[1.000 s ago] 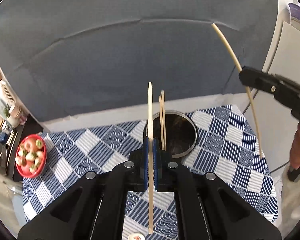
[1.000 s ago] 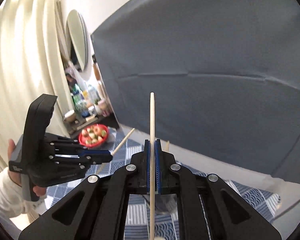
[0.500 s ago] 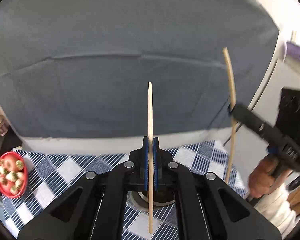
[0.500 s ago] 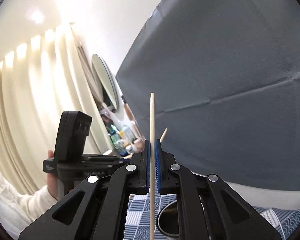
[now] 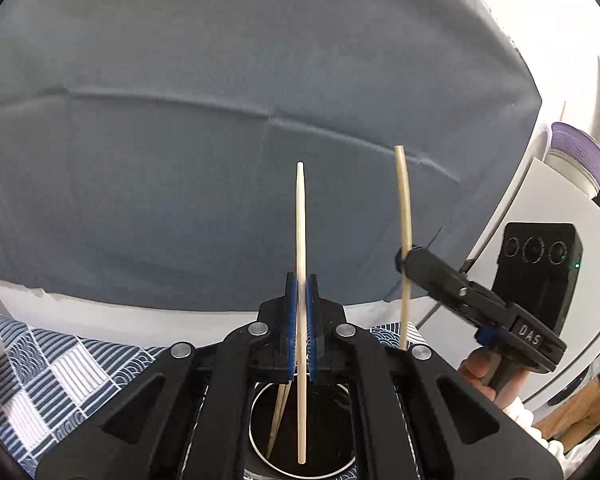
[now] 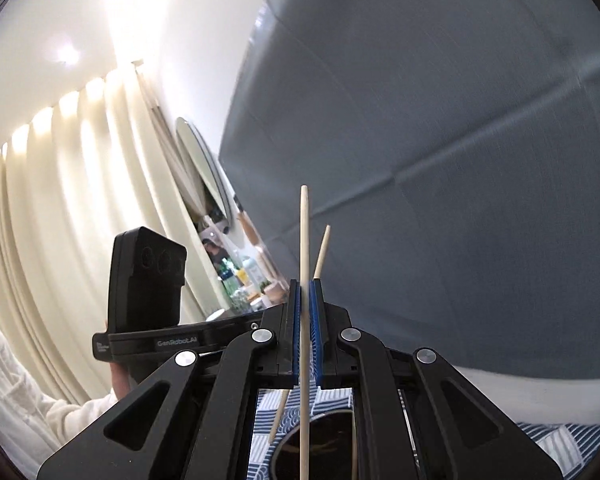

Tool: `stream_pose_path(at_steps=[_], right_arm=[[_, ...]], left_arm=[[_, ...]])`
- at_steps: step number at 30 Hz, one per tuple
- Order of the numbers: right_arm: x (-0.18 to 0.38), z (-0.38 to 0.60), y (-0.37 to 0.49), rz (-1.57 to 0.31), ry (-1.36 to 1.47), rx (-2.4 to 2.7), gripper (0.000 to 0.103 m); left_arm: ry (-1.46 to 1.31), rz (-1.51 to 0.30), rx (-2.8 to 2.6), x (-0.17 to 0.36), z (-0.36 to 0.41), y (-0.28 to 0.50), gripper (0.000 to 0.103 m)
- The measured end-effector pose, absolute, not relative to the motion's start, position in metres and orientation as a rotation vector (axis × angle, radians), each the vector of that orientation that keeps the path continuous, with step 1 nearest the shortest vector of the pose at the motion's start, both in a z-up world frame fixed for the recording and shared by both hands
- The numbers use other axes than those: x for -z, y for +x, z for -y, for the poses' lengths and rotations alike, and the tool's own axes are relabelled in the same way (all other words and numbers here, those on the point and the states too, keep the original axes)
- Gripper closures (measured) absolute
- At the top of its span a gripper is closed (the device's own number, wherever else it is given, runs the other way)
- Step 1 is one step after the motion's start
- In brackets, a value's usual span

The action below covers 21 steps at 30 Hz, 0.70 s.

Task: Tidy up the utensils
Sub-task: 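Open the left tool over the black cup while the right tool releases its chopstick into it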

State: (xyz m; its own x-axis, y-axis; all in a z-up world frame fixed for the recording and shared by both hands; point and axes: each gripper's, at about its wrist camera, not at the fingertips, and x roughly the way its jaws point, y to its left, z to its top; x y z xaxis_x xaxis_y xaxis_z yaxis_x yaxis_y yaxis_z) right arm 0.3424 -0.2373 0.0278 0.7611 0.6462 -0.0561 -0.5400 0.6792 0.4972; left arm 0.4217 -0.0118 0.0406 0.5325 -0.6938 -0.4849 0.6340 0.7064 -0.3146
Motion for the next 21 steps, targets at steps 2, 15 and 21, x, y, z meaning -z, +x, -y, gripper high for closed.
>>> stream_pose_path(at_steps=[2,15,21], right_arm=[[-0.021,0.235,0.350,-0.252,0.487,-0.667,0.098],[0.009,0.216,0.365,-0.366,0.483,-0.646,0.098],[-0.002,0.203,0.366,-0.397,0.443,-0.600,0.093]], left_arm=[[-0.103,-0.635,0.796,-0.030,0.015,0.424,0.098],[-0.046,-0.697,0.794,-0.002,0.024,0.418,0.098],[-0.019,-0.681,0.756,-0.006,0.017,0.410,0.071]])
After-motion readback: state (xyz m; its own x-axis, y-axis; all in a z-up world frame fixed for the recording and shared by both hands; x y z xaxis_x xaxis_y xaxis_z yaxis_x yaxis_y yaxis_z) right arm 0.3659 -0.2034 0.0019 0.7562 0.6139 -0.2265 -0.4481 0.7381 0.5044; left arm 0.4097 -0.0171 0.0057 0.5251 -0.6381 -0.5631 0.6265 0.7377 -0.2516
